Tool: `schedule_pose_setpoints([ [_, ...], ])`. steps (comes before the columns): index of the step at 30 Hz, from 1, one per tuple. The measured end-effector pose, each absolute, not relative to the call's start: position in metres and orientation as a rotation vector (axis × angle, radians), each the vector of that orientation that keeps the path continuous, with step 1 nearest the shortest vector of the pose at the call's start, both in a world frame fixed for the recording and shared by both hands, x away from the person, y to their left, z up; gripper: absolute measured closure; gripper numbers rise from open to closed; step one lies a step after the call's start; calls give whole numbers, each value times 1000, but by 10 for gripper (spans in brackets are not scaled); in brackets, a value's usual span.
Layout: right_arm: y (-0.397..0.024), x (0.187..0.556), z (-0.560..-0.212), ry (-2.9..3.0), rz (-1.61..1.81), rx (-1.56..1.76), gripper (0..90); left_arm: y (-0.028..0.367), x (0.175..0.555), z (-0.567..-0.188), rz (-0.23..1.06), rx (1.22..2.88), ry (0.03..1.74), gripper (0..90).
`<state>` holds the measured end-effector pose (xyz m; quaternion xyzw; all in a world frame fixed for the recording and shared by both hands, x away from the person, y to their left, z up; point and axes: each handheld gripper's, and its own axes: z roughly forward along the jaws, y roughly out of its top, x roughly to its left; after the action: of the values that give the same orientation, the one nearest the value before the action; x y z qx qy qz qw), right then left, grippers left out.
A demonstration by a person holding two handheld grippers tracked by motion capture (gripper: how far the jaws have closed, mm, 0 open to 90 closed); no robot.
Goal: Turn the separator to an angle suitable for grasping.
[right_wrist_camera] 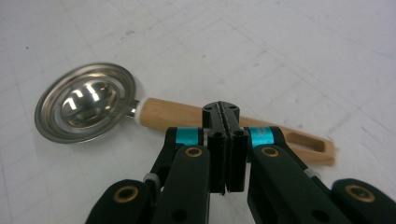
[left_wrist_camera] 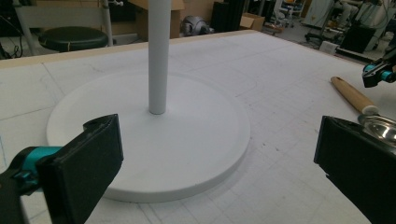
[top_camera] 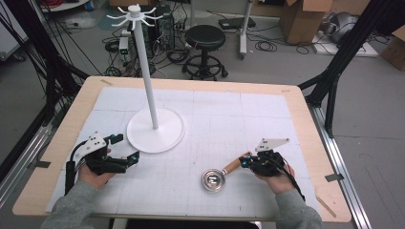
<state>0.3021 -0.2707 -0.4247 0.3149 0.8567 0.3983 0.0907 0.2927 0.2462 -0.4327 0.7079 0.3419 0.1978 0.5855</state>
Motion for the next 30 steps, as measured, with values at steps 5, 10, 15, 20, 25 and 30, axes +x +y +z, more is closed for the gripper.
schedule_pose_setpoints([
  [5,-282,304,-432,2540,1176,986,900,246,293,-433,459,1649,796,17],
  [10,-285,306,-435,2537,1160,1015,900,247,293,-433,464,1647,797,17],
  [15,-291,309,-439,2523,1144,1044,900,246,293,-433,460,1652,796,17],
  [20,-295,313,-444,2510,1142,1073,900,246,293,-433,464,1653,797,17],
  [25,-293,317,-445,2499,1150,1066,900,246,293,-433,464,1655,794,18],
  [30,-289,321,-446,2492,1152,1059,900,245,293,-433,465,1658,796,17],
])
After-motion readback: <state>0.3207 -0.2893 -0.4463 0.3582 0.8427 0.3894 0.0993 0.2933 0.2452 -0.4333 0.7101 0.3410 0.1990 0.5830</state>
